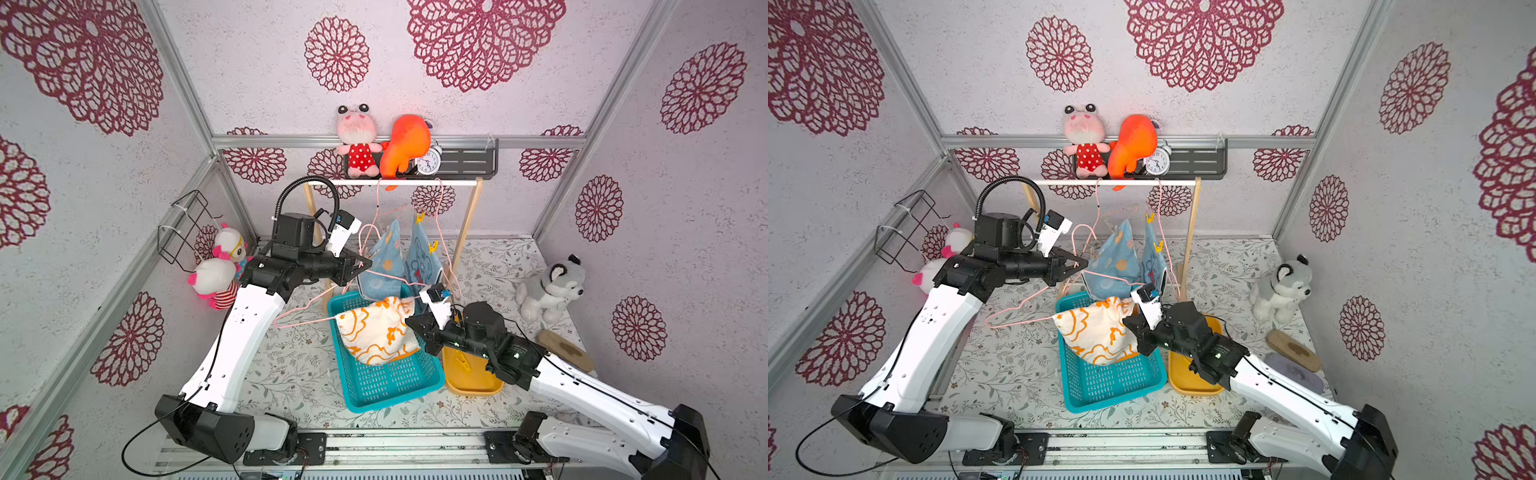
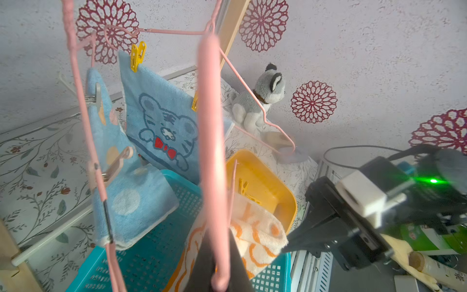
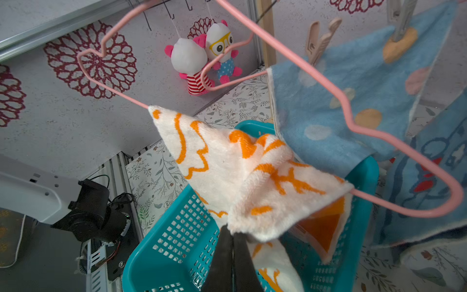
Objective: Remove the clothespins securing towels to the hanger
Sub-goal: Remove the towel from the hanger.
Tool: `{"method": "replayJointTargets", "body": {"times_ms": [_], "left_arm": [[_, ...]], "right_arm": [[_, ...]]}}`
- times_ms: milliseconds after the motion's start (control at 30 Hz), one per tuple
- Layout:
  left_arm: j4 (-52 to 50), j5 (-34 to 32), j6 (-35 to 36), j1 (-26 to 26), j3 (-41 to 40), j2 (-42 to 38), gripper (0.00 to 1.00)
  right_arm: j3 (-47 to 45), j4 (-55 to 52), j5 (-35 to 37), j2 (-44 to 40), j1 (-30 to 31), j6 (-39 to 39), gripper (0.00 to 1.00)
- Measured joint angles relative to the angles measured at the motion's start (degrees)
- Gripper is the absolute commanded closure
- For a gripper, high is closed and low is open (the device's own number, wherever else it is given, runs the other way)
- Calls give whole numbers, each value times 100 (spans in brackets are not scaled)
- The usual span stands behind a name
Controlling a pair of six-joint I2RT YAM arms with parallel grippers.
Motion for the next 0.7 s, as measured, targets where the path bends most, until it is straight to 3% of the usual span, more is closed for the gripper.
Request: {"method": "replayJointTargets", "body": {"times_ms": [200, 700], "left_arm": [[39, -256, 2, 0, -35, 31, 100], [308, -1318, -116, 44, -258, 286, 100]], "right_arm": [[1300, -1117, 474, 560, 267, -826, 100], [3958, -2544, 846, 1567, 658, -2157, 100]]}}
